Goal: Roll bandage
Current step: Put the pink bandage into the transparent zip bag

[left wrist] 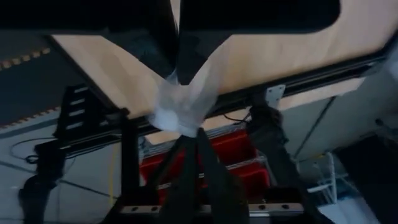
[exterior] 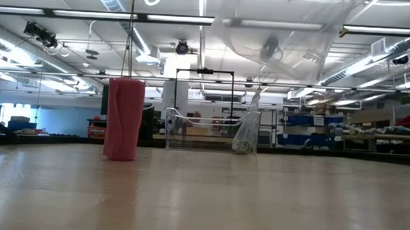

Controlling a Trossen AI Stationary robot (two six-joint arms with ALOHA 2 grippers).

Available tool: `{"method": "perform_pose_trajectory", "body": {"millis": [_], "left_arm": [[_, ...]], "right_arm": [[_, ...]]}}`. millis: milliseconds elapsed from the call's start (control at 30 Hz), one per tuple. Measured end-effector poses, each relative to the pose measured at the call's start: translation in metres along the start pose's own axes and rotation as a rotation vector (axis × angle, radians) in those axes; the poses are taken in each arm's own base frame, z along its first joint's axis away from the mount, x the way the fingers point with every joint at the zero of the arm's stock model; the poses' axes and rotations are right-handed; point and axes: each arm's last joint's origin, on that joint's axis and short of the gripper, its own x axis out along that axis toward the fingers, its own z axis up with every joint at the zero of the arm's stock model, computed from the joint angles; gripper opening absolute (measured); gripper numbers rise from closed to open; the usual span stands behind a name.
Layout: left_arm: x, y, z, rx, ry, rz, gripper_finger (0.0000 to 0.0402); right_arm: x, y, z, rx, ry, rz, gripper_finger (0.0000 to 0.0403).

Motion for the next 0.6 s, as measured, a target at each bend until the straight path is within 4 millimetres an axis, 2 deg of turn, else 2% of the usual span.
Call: {"method": "perform_pose_trajectory", "body": {"millis": [100,233,367,500,600], "left_arm": [[0.0,0.002,-0.001,0.013,0.015,0.068,0.0005],[-0.002,0.001,0.001,0.049,0.015,0.103,0.0004],[-0.007,0.002,-0.002,0.056,0.02,0.121,0.0003],[-0.022,0.006,-0.006,0.038,-0.037,0.138,0.0002],[-0.043,0.011,-0.008,0.026,-0.122,0.151,0.0001]], "right_arm": [[-0.002,-0.002,0.001,-0.003,-0.03,-0.059,0.0053],[-0.015,-0.002,-0.003,-0.041,-0.083,-0.156,0.0096],[-0.022,-0.007,-0.014,-0.038,-0.101,-0.204,0.0122],[-0.019,-0.014,-0.033,0.004,-0.103,-0.215,0.0127],[-0.015,-0.02,-0.047,0.031,-0.13,-0.221,0.0127]]}}
